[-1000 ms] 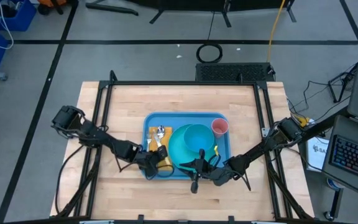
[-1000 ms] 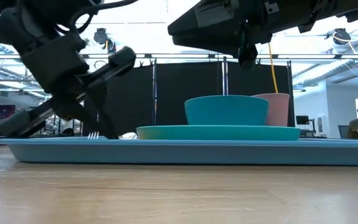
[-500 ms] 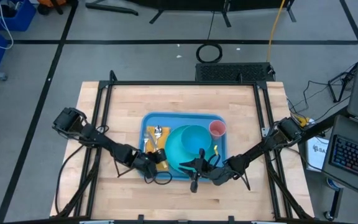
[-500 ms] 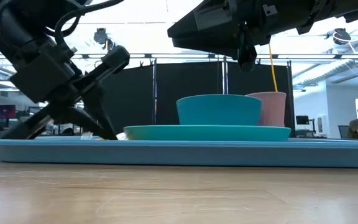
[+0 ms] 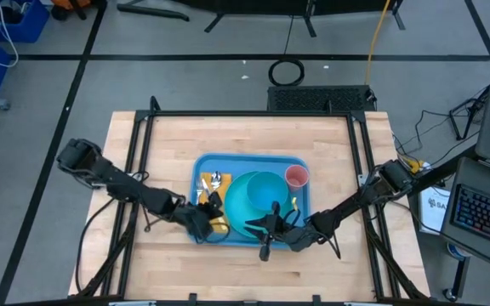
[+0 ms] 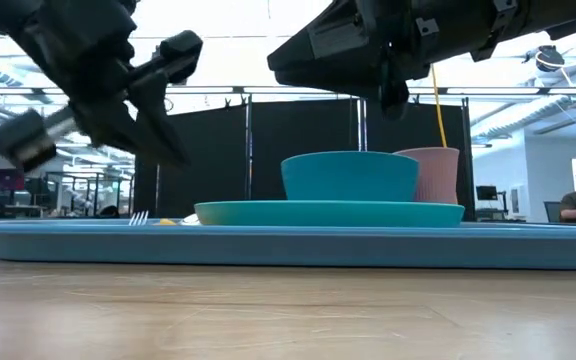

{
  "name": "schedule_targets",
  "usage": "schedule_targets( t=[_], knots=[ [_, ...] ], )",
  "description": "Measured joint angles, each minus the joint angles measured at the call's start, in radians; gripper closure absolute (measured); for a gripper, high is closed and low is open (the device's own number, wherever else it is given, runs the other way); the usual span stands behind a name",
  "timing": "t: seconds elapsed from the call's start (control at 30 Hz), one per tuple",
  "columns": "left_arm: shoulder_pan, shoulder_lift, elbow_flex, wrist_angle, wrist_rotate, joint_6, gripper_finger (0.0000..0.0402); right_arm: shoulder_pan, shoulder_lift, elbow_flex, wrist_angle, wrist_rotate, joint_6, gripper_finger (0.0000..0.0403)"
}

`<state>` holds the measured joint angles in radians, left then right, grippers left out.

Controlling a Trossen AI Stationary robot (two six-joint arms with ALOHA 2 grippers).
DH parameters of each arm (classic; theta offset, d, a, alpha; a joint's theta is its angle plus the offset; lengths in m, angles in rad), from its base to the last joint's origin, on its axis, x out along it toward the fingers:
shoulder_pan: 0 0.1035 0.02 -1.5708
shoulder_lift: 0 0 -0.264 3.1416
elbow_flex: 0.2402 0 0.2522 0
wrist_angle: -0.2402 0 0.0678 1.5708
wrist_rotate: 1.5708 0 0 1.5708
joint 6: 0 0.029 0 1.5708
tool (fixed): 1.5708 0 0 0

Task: Set up tray
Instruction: Put the knife on the yellow napkin

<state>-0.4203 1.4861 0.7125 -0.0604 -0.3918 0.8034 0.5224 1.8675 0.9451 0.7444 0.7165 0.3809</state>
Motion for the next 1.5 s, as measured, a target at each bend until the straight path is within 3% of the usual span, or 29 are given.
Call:
schedule_targets(
  t=[0.13, 0.3, 0.4, 0.63, 0.97, 1.1, 1.27, 1.5],
  knots=[
    [0.054, -0.084, 0.014, -0.088, 0.091, -0.228, 0.0367, -0.011, 0.0, 0.0, 0.0, -0.072, -0.003, 0.0332],
    [0.149, -0.162, 0.045, -0.151, 0.378, -0.356, 0.0367, -0.036, 0.0, 0.0, 0.004, -0.151, -0.039, 0.0332],
    [0.199, -0.188, 0.068, -0.14, 0.383, -0.505, 0.0367, -0.058, -0.001, 0.0, 0.007, -0.212, -0.06, 0.0332],
    [0.252, -0.194, 0.067, -0.241, 0.469, -0.523, 0.0357, -0.111, -0.005, 0.0, 0.007, -0.324, -0.092, 0.0332],
    [0.208, -0.12, 0.064, -0.33, 0.479, -0.537, 0.0224, -0.131, -0.006, 0.0, 0.015, -0.325, -0.167, 0.0332],
    [0.203, -0.068, 0.067, -0.302, 0.49, -0.526, 0.0193, -0.148, -0.006, 0.0, 0.022, -0.326, -0.173, 0.0332],
    [0.217, -0.015, 0.067, -0.276, 0.529, -0.507, 0.019, -0.163, -0.006, 0.0, 0.023, -0.327, -0.155, 0.0332],
    [0.219, 0.005, 0.067, -0.266, 0.516, -0.435, 0.0215, -0.163, -0.006, 0.001, 0.03, -0.328, -0.155, 0.0332]
  ],
)
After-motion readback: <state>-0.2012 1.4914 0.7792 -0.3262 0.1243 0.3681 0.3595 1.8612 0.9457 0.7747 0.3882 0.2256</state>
